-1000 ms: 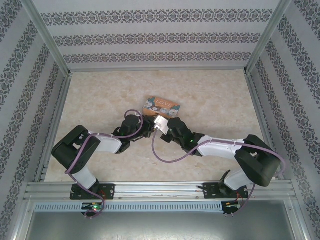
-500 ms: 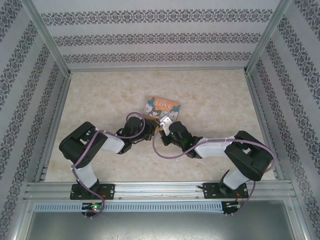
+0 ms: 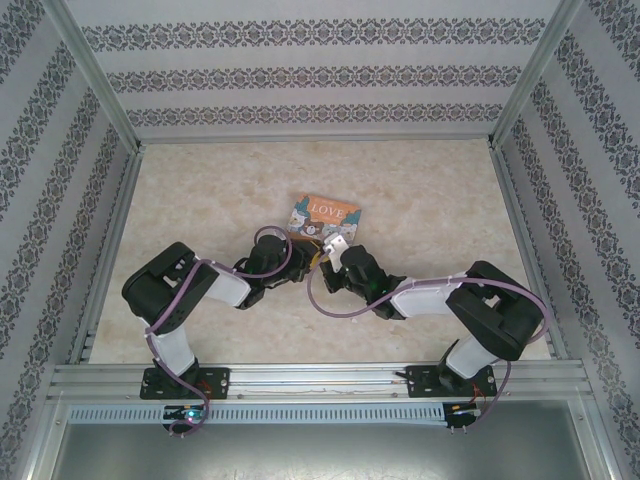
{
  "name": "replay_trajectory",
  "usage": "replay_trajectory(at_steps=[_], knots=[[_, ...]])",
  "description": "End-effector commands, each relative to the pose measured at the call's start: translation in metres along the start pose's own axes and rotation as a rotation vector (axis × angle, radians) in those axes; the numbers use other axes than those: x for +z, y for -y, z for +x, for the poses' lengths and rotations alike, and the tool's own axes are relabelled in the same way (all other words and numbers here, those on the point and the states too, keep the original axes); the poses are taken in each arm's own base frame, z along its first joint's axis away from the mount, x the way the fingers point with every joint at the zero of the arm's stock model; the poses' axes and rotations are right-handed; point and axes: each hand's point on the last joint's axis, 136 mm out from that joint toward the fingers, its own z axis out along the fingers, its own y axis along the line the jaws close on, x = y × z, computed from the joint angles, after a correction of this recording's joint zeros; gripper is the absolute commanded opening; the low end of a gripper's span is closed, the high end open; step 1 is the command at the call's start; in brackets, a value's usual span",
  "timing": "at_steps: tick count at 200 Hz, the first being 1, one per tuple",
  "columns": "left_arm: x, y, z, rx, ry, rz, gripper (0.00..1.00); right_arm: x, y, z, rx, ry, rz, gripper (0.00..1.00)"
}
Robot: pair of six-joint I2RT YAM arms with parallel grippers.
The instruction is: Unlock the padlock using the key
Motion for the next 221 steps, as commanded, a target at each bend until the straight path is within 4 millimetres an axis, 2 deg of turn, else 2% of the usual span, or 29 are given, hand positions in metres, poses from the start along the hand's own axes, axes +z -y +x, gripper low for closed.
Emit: replay_trajectory(at_steps=[1, 32, 76, 121, 177, 180, 185, 221], knots=[[-0.011, 0.027, 0.012, 0.071, -0.026, 0.076, 0.19, -0.005, 0.003, -0.013, 0.064, 0.059, -0.014, 0.0], [-0.024, 0.026, 0.003, 0.1, 0.012, 0.059, 0.22, -0.009, 0.007, -0.011, 0.097, 0.062, -0.018, 0.0], [-0.041, 0.039, -0.004, 0.199, 0.051, 0.02, 0.3, -0.017, 0.013, -0.012, 0.165, 0.065, -0.027, 0.0], [-0.075, 0.068, -0.017, 0.399, 0.154, -0.065, 0.38, -0.03, 0.022, -0.008, 0.284, 0.063, -0.032, 0.0], [-0.119, 0.113, -0.027, 0.594, 0.279, -0.05, 0.48, -0.05, 0.035, -0.001, 0.534, 0.068, -0.03, 0.0], [-0.121, 0.114, -0.027, 0.602, 0.284, -0.053, 0.48, -0.052, 0.036, 0.012, 0.546, 0.042, -0.022, 0.0], [-0.124, 0.117, -0.028, 0.614, 0.294, -0.049, 0.49, -0.053, 0.038, 0.016, 0.565, 0.036, -0.017, 0.0], [-0.142, 0.126, -0.034, 0.685, 0.351, -0.056, 0.56, -0.064, 0.045, 0.027, 0.708, 0.021, -0.016, 0.0]])
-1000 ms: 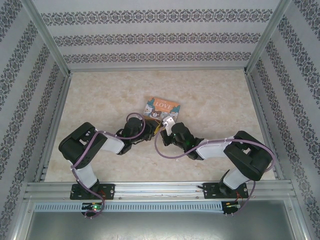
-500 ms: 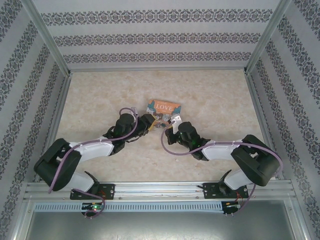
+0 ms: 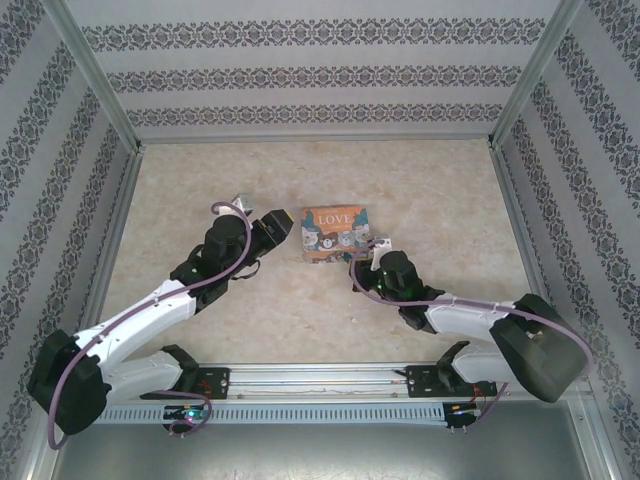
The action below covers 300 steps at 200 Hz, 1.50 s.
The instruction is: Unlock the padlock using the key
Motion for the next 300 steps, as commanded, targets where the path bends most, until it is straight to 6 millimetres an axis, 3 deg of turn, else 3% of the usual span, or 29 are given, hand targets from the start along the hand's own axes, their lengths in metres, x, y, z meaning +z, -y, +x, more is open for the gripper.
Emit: replay_trajectory(at_steps=[1, 86, 220, 300], knots=[[-0.011, -0.007, -0.015, 0.104, 0.048, -0.065, 0.57, -0.008, 0.003, 0.004, 0.139, -0.015, -0.016, 0.0], [-0.032, -0.014, -0.035, 0.152, 0.121, -0.097, 0.61, -0.009, 0.013, 0.031, 0.383, -0.127, -0.004, 0.0], [-0.032, -0.02, -0.037, 0.13, 0.121, -0.1, 0.62, 0.0, 0.024, 0.06, 0.471, -0.213, 0.023, 0.0], [-0.036, -0.028, -0.038, 0.114, 0.12, -0.124, 0.62, -0.009, 0.03, 0.053, 0.452, -0.191, 0.074, 0.34]])
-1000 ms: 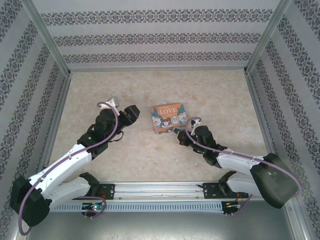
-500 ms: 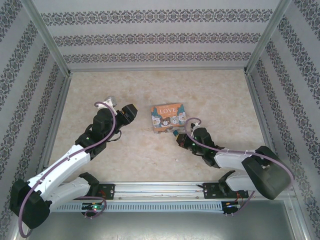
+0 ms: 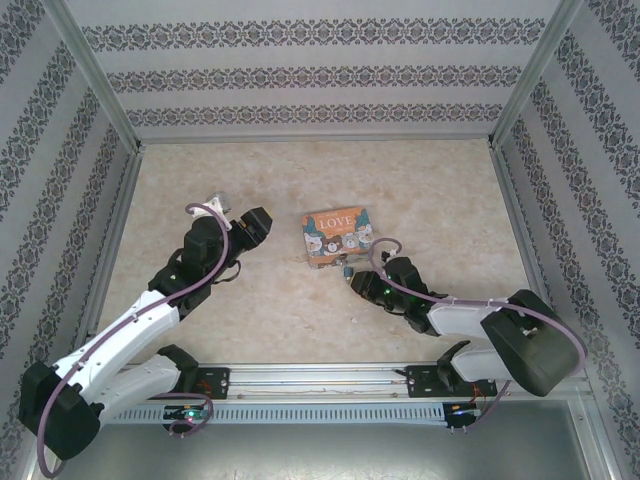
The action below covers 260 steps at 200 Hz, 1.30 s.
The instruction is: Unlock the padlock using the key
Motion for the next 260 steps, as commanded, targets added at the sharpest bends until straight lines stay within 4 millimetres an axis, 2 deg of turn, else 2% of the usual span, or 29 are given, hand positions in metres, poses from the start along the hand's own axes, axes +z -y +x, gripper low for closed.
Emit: replay_trajectory(at_steps=[1, 24, 55, 83, 102, 129, 176, 199, 204, 260], knots=[[-0.004, -0.009, 0.0, -0.002, -0.007, -0.025, 0.62, -0.006, 0.011, -0.001, -0.012, 0.016, 0.056, 0.34], [-0.004, -0.01, 0.0, -0.005, -0.013, -0.03, 0.63, -0.013, 0.005, -0.01, -0.066, 0.044, 0.054, 0.42], [0.0, -0.017, 0.005, -0.039, -0.056, -0.056, 0.66, -0.021, -0.007, -0.02, -0.153, 0.054, 0.039, 0.61], [0.013, -0.021, 0.018, -0.06, -0.144, -0.066, 0.66, -0.022, -0.025, -0.024, -0.211, 0.031, -0.048, 0.79], [0.023, -0.019, 0.026, -0.076, -0.205, -0.052, 0.66, -0.022, -0.034, -0.024, -0.274, 0.009, -0.088, 0.84], [0.037, -0.017, 0.037, -0.116, -0.28, -0.026, 0.66, -0.02, -0.036, -0.026, -0.307, 0.003, -0.116, 0.94], [0.059, -0.021, 0.058, -0.164, -0.408, -0.001, 0.66, -0.009, -0.039, -0.024, -0.342, -0.038, -0.152, 0.97], [0.071, -0.024, 0.069, -0.179, -0.459, 0.01, 0.67, -0.002, -0.036, -0.024, -0.359, -0.047, -0.161, 0.92], [0.074, -0.025, 0.071, -0.183, -0.471, 0.012, 0.67, 0.0, -0.048, -0.03, -0.378, -0.036, -0.188, 0.91], [0.112, -0.027, 0.103, -0.255, -0.618, 0.063, 0.64, 0.017, -0.059, -0.044, -0.419, -0.044, -0.244, 0.91]])
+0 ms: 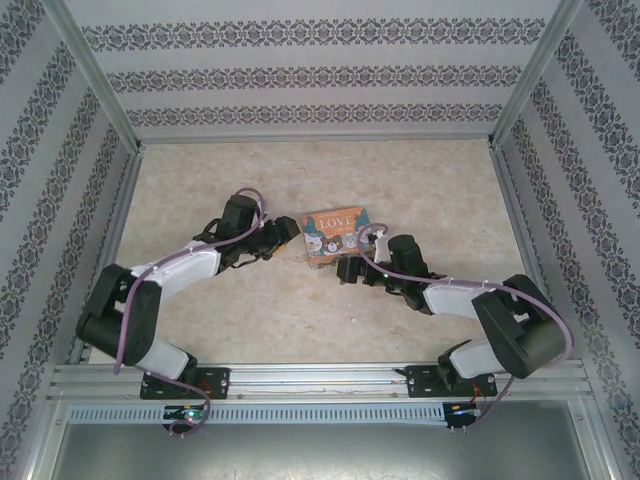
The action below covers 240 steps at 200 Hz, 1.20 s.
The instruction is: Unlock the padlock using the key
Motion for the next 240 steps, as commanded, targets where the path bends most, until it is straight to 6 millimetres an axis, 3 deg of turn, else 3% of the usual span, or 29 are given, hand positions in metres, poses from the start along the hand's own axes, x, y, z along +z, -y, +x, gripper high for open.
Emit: replay_trajectory(at_steps=[1, 35, 83, 177, 240], knots=[[0.01, 0.025, -0.009, 0.001, -0.039, 0.109, 0.64, 0.005, -0.014, -0.021, -0.07, 0.033, -0.076, 0.91], [0.029, 0.022, -0.008, 0.014, -0.097, 0.096, 0.61, 0.013, -0.017, -0.03, -0.117, 0.018, -0.114, 0.9], [0.04, 0.0, -0.001, 0.021, -0.116, 0.019, 0.59, 0.02, -0.016, -0.049, -0.171, 0.037, -0.139, 0.9], [0.042, -0.018, 0.006, 0.023, -0.088, -0.036, 0.54, 0.007, -0.006, -0.02, -0.119, 0.04, -0.133, 0.84], [0.042, -0.018, 0.006, 0.021, -0.084, -0.035, 0.52, 0.025, 0.01, -0.024, -0.07, 0.029, -0.123, 0.54]])
